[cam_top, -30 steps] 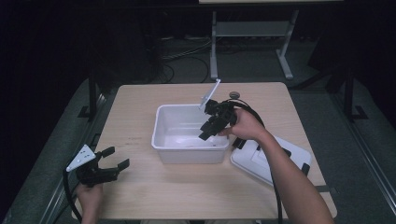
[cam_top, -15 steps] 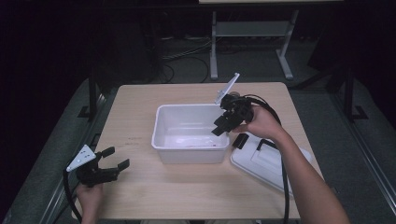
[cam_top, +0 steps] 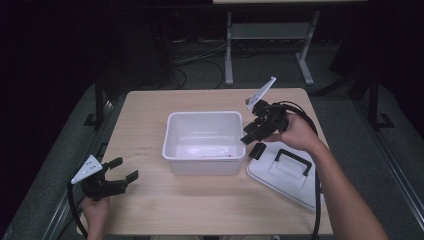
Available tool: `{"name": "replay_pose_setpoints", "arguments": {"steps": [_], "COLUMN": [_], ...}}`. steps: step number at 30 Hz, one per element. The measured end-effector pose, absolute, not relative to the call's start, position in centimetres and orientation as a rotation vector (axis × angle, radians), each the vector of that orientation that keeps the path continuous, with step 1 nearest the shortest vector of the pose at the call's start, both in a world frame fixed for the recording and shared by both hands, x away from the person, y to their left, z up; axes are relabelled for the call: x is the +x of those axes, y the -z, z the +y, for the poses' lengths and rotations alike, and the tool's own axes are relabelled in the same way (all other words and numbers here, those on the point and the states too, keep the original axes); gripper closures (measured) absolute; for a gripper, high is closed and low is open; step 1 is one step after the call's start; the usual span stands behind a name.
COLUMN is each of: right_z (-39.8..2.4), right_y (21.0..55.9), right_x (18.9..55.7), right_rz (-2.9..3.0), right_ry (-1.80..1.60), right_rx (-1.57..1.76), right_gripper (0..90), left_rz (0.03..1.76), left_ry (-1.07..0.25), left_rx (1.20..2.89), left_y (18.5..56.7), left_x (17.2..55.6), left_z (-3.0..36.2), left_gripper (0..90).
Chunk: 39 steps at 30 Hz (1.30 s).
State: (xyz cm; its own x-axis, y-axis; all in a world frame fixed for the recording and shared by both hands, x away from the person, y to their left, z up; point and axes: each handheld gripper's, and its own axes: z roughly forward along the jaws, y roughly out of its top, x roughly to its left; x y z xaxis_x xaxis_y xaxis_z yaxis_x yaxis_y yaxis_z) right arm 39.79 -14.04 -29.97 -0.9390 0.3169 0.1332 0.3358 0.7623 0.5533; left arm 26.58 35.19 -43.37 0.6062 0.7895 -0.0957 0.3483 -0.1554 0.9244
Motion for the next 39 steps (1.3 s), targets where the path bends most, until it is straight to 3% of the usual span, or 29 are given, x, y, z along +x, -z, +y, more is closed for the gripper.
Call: {"name": "replay_pose_setpoints", "arguments": {"steps": [39], "right_z": [-21.2], "right_y": [34.3], "right_x": [38.4], "right_rz": [-2.9], "right_ry": [0.879], "right_rx": [-0.791], "right_gripper": [49.0], "left_rz": [0.936], "left_ry": [-0.51], "left_rx": [1.754], "left_y": [43.4], "left_x": [26.7], "left_z": [35.3], "left_gripper": [14.1]}}
